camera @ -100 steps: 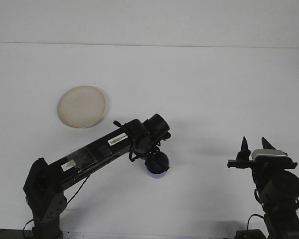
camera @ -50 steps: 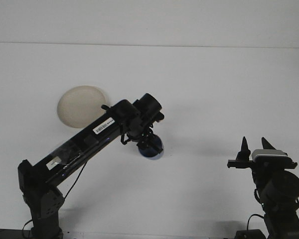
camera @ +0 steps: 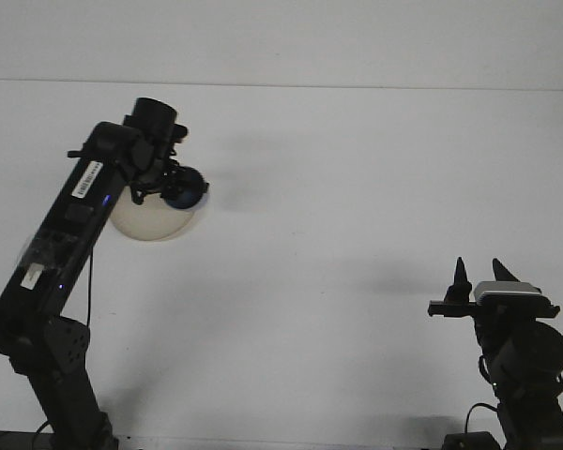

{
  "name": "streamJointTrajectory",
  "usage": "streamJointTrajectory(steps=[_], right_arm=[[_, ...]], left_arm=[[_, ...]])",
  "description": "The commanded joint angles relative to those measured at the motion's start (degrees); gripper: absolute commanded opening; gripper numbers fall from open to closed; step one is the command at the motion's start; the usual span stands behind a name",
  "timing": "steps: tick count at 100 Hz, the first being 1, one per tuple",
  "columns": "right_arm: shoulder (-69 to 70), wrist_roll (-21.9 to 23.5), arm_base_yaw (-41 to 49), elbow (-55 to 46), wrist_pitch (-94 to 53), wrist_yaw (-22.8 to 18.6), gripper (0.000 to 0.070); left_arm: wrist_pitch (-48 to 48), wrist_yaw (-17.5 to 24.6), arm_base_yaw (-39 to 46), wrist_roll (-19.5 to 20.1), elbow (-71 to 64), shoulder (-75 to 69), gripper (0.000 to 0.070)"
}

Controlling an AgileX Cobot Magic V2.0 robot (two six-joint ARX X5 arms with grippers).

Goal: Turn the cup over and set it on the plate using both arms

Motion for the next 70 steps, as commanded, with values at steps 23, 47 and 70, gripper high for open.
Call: streamJointTrajectory(steps=[23,47,70], right_arm=[[0.1,-0.6,0.0,0.4,0.7,0.0,0.0377],[0.1,-0.6,0.0,0.4,0.7,0.0,0.0377],[0.1,-0.6,0.0,0.4,0.7,0.1,0.0377]], left_arm=[[1.5,3.6,11.4,-1.5,1.6,6.8,0.0009],[2.3,4.4,13.9,-1.7,1.6,11.0,0.0010],[3.3,4.5,14.0,-1.6,1.6,12.2,0.0011]])
